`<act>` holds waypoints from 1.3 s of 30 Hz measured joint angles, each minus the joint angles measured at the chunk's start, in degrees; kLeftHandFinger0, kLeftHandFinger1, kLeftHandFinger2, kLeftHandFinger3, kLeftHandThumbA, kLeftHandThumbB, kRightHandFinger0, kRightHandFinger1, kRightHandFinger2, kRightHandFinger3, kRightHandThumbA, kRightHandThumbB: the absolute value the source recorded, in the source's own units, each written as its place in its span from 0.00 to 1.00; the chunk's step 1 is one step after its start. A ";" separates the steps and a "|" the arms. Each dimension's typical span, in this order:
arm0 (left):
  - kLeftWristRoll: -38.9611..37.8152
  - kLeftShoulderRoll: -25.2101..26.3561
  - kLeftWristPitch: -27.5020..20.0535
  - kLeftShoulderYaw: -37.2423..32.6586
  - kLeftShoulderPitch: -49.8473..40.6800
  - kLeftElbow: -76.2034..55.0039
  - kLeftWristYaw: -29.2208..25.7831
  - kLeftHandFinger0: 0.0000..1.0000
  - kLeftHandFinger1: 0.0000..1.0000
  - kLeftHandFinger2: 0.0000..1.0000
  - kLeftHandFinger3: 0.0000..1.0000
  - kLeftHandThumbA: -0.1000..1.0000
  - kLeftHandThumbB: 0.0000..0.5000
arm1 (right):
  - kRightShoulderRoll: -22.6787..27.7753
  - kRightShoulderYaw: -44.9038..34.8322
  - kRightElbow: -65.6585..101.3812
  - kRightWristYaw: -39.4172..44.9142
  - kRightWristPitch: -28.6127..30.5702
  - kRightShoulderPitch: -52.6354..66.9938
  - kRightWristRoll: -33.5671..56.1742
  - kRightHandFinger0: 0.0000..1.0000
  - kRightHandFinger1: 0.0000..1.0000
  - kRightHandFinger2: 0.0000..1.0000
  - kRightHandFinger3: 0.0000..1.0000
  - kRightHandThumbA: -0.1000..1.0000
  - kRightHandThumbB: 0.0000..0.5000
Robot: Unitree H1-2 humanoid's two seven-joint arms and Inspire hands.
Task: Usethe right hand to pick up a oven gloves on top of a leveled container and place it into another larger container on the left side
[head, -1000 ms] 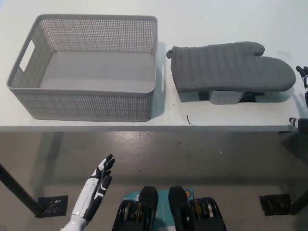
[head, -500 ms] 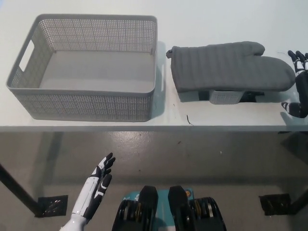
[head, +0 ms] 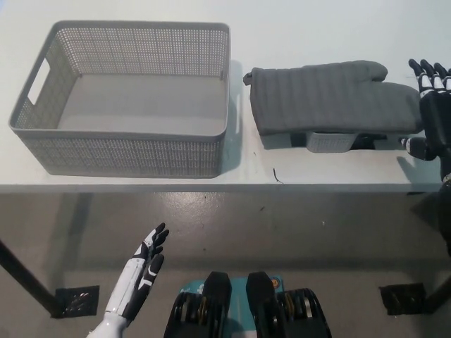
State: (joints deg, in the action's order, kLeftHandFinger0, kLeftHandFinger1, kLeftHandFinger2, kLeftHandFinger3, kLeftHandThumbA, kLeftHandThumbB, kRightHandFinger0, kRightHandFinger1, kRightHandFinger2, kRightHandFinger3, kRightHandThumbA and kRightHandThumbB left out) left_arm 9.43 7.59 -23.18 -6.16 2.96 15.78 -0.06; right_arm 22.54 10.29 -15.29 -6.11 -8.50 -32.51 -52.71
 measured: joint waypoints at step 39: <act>0.21 0.01 0.00 0.11 0.47 0.02 -0.01 1.00 1.00 1.00 1.00 1.00 0.42 | -5.03 10.75 -40.78 -3.46 0.82 -20.62 0.86 0.49 0.57 0.66 0.63 0.29 0.54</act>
State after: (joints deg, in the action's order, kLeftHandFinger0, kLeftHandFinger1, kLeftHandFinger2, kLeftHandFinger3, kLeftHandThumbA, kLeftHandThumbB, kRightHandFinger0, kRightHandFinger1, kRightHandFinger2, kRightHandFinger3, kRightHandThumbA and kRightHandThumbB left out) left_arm 9.65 7.59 -23.18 -6.05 3.43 15.80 -0.07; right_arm 17.51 21.04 -56.07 -9.58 -7.68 -53.13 -51.85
